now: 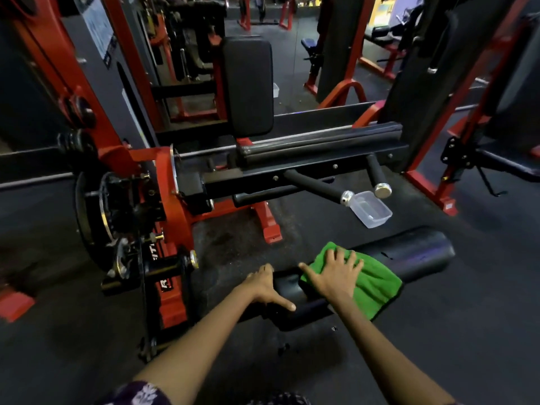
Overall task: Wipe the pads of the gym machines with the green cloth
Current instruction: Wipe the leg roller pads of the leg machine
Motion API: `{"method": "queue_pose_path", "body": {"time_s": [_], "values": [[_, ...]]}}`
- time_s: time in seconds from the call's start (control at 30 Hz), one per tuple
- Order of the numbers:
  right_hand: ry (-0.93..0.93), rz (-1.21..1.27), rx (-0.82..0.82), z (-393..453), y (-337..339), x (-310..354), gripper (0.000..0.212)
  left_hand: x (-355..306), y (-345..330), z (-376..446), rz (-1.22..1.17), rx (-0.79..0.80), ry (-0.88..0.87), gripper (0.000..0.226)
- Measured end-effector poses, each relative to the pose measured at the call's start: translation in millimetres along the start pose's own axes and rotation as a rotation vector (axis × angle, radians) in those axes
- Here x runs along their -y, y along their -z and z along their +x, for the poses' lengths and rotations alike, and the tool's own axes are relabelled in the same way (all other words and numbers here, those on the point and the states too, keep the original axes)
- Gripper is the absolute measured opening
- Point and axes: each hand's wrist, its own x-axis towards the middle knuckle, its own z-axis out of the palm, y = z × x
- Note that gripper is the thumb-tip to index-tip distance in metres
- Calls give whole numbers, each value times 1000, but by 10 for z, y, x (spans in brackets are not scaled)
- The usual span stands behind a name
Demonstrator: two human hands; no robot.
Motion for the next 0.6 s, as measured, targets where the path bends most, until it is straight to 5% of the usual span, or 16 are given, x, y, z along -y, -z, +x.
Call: {"method": "queue_pose_path", "body": {"time_s": [0.17,0.4,0.6], "values": [[496,-14,47,-221,-243,-41,78,144,-43,85,-28,121,-23,136],[1,-135,126,74,188,-246,57,221,-39,128,-67,165,-66,135],[484,-93,125,-359,-115,330,58,228,-112,82,-75,57,-31,131]]}}
